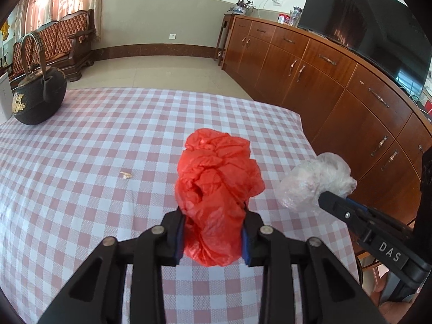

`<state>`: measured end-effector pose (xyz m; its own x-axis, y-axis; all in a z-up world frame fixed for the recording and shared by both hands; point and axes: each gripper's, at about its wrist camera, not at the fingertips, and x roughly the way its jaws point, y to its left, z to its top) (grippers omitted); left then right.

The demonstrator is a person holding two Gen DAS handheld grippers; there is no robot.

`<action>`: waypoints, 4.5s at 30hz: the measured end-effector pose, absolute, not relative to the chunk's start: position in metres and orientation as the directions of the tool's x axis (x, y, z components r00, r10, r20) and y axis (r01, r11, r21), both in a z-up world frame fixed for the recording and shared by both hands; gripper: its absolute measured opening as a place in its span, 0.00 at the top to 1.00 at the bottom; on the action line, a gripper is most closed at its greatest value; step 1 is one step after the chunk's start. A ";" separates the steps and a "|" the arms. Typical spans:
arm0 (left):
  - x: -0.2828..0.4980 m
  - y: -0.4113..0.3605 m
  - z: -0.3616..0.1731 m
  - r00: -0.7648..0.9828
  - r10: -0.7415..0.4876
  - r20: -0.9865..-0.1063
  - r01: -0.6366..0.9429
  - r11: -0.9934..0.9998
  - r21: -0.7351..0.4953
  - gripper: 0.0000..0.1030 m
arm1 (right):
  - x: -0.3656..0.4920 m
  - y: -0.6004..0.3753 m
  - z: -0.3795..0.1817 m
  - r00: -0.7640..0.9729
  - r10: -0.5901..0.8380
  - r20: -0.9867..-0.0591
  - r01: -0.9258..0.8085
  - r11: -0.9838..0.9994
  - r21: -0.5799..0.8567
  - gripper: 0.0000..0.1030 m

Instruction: Collect trash

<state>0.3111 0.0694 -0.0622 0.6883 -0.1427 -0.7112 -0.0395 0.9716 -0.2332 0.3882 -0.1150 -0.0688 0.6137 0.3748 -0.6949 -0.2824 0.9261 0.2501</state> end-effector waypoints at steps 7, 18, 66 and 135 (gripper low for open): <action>0.282 0.054 -0.049 0.700 -0.169 -0.694 -0.007 0.970 -0.243 0.68 | 0.335 -0.138 -0.054 0.632 0.380 -0.675 -0.287 0.924 0.252 0.78; 0.226 0.004 -0.034 0.707 -0.229 -0.669 0.074 0.965 -0.252 0.68 | 0.249 -0.203 -0.043 0.676 0.333 -0.658 -0.222 0.943 0.248 0.78; 0.203 -0.289 -0.124 0.386 -0.453 -0.804 0.455 0.851 -0.262 0.68 | 0.162 -0.506 -0.140 0.569 -0.010 -0.822 0.369 0.897 0.244 0.78; 0.063 -0.011 0.038 0.840 -0.012 -0.542 -0.057 0.992 -0.111 0.03 | 0.064 -0.223 0.036 0.815 0.169 -0.555 -0.097 0.983 0.158 0.06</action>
<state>0.0626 -0.0106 0.0378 0.8402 -0.0125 -0.5422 -0.0566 0.9923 -0.1105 0.0644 -0.2227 0.0360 0.8147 0.1692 -0.5547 -0.0968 0.9827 0.1576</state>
